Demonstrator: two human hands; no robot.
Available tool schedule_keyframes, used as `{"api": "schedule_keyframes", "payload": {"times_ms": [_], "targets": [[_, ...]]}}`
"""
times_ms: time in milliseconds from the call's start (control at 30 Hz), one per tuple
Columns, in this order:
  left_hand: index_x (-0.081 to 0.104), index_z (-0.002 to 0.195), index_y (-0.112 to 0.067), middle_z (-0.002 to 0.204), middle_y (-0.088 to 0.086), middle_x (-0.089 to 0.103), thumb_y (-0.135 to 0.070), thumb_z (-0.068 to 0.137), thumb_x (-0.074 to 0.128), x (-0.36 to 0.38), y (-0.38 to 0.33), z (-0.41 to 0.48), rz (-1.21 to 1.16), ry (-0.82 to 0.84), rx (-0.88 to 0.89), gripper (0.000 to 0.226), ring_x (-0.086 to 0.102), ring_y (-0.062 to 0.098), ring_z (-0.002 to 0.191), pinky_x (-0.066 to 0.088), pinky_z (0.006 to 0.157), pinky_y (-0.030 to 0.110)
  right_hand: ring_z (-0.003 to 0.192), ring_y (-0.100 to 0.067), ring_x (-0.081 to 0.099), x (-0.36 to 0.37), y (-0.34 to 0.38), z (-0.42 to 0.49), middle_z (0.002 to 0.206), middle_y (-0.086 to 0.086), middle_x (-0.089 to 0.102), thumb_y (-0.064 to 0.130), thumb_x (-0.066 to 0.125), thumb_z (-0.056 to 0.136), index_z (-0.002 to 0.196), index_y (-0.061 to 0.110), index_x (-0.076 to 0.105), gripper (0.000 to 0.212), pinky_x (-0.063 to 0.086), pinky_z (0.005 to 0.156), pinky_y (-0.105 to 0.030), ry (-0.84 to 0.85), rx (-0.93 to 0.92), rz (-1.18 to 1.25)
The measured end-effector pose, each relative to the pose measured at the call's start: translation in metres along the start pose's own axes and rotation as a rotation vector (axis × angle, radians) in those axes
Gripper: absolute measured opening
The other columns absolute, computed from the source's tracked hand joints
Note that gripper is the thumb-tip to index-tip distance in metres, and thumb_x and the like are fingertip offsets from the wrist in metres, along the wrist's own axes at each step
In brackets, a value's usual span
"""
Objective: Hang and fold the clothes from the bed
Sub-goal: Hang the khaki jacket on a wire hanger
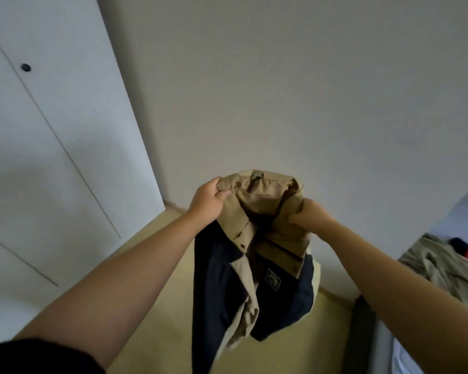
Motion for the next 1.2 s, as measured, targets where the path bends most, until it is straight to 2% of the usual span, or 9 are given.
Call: {"api": "schedule_keyframes", "payload": {"times_ms": [100,200,267,333,400,667,767,1067,1200], "targets": [[0.058,0.106,-0.021,0.096,-0.012,0.06,-0.016,0.096,0.051,0.02,-0.016,-0.002,-0.16,0.109,0.024,0.013,0.056,0.008,0.094,0.04,0.07,0.007,0.116,-0.025,0.05,-0.002,-0.004,-0.01,0.124,-0.003,0.051,0.022,0.081,0.071,0.136,0.016,0.036,0.079,0.046,0.093,-0.039,-0.091,-0.039,0.282],[0.059,0.116,-0.016,0.104,-0.006,0.061,-0.013,0.096,0.052,0.027,-0.028,0.001,-0.178,0.209,0.051,0.021,0.056,0.011,0.1,0.04,0.081,0.017,0.129,-0.021,0.041,-0.025,-0.007,-0.015,0.139,-0.003,0.043,0.015,0.08,0.073,0.144,0.02,0.027,0.089,0.04,0.103,-0.037,-0.37,-0.103,0.377],[0.057,0.122,-0.01,0.11,0.0,0.061,-0.011,0.096,0.052,0.029,-0.031,0.003,-0.134,0.26,0.075,0.027,0.056,0.015,0.106,0.039,0.088,0.022,0.115,-0.017,0.048,-0.031,-0.002,-0.015,0.121,-0.002,0.053,0.008,0.073,0.075,0.133,0.018,0.046,0.065,0.045,0.092,-0.031,-0.406,-0.134,0.337],[0.057,0.12,-0.008,0.112,0.002,0.061,-0.01,0.096,0.051,0.03,-0.031,0.003,-0.114,0.27,0.086,0.026,0.057,0.019,0.109,0.04,0.089,0.023,0.086,-0.023,0.056,-0.032,0.005,-0.018,0.081,-0.001,0.059,0.001,0.061,0.077,0.084,0.016,0.061,0.016,0.043,0.063,-0.027,-0.408,-0.119,0.108],[0.057,0.12,-0.008,0.114,0.003,0.062,-0.013,0.096,0.051,0.032,-0.029,0.003,-0.069,0.241,0.086,0.025,0.057,0.021,0.112,0.04,0.089,0.024,0.07,-0.028,0.053,-0.032,0.009,-0.022,0.063,0.0,0.051,-0.001,0.052,0.076,0.066,0.018,0.048,0.022,0.035,0.054,-0.027,-0.444,-0.11,-0.086],[0.052,0.106,-0.016,0.099,0.002,0.06,-0.024,0.084,0.06,0.059,-0.051,0.001,0.209,0.085,0.161,0.025,0.058,0.021,0.093,0.045,0.073,0.032,0.063,-0.012,0.048,-0.047,0.003,-0.045,0.071,0.005,0.048,0.001,0.042,0.086,0.102,0.011,0.053,0.022,0.034,0.047,-0.024,-0.565,-0.039,0.147],[0.046,0.113,-0.02,0.102,0.0,0.059,-0.032,0.078,0.064,0.091,-0.049,-0.01,0.193,0.167,0.1,0.041,0.056,0.02,0.092,0.049,0.078,0.037,0.06,-0.006,0.047,-0.051,-0.007,-0.055,0.069,0.005,0.05,-0.001,0.041,0.085,0.103,0.01,0.055,0.026,0.034,0.045,-0.022,-0.588,-0.032,0.226],[0.056,0.081,-0.019,0.082,0.001,0.06,-0.02,0.087,0.049,0.183,-0.06,-0.021,0.455,0.382,0.144,0.009,0.055,0.021,0.072,0.037,0.053,0.026,0.063,-0.004,0.045,-0.099,-0.087,-0.076,0.077,0.004,0.05,-0.002,0.04,0.087,0.106,0.013,0.054,0.028,0.032,0.045,-0.017,-0.675,0.079,0.236],[0.055,0.066,-0.016,0.07,0.002,0.058,-0.011,0.082,0.047,0.251,-0.081,-0.016,0.261,0.477,-0.034,0.019,0.054,0.017,0.063,0.033,0.048,0.024,0.063,-0.009,0.05,-0.137,-0.14,-0.081,0.072,0.005,0.053,0.0,0.04,0.084,0.099,0.018,0.05,0.026,0.034,0.046,-0.023,-0.798,0.161,0.32]]}}
Point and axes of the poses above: each hand's wrist, its own z-axis towards the middle knuckle, its own x-axis out of the palm, y = z × x, the point moved 9 cm from there along z, towards the middle knuckle
